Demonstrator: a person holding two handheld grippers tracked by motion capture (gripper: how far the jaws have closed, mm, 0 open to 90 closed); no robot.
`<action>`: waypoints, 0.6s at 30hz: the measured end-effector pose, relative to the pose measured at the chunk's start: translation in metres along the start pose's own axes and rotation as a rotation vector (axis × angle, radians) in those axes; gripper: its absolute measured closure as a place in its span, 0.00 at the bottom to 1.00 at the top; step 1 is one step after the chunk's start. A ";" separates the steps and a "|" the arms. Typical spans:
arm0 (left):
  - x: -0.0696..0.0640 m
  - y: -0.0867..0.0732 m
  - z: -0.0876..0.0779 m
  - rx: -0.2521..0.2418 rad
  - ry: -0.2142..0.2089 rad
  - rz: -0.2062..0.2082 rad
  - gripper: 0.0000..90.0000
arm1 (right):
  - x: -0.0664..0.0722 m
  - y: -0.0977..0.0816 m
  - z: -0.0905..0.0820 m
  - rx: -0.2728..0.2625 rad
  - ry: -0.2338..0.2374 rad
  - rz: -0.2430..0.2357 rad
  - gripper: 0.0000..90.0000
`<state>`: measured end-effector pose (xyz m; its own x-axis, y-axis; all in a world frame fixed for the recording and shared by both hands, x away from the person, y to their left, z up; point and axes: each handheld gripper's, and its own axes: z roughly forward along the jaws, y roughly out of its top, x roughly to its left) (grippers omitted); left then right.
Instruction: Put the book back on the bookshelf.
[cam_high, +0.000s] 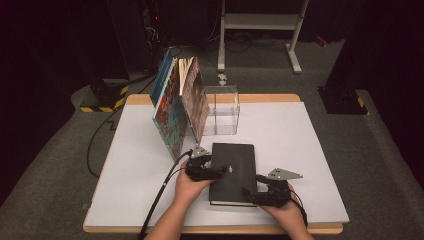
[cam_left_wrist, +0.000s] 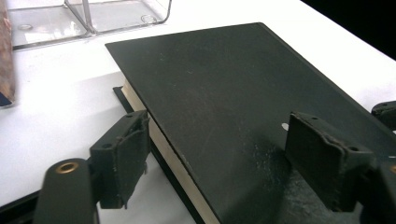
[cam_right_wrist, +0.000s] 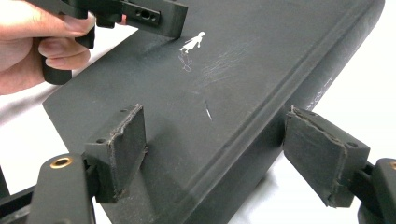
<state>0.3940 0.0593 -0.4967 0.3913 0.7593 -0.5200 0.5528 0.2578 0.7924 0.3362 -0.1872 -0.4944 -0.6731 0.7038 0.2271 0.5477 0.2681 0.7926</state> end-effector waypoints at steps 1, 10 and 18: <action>0.000 0.001 -0.001 0.000 -0.002 0.003 0.27 | 0.000 0.000 0.000 0.000 0.001 0.002 0.23; 0.004 0.001 0.001 -0.003 0.021 -0.002 0.26 | 0.000 0.000 0.000 0.000 0.000 0.001 0.23; -0.001 -0.001 0.000 0.021 -0.019 -0.014 0.26 | 0.000 0.000 0.000 0.000 0.001 -0.001 0.23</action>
<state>0.3934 0.0586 -0.4968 0.3971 0.7443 -0.5370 0.5733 0.2557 0.7784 0.3364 -0.1873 -0.4947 -0.6741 0.7027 0.2275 0.5471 0.2682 0.7929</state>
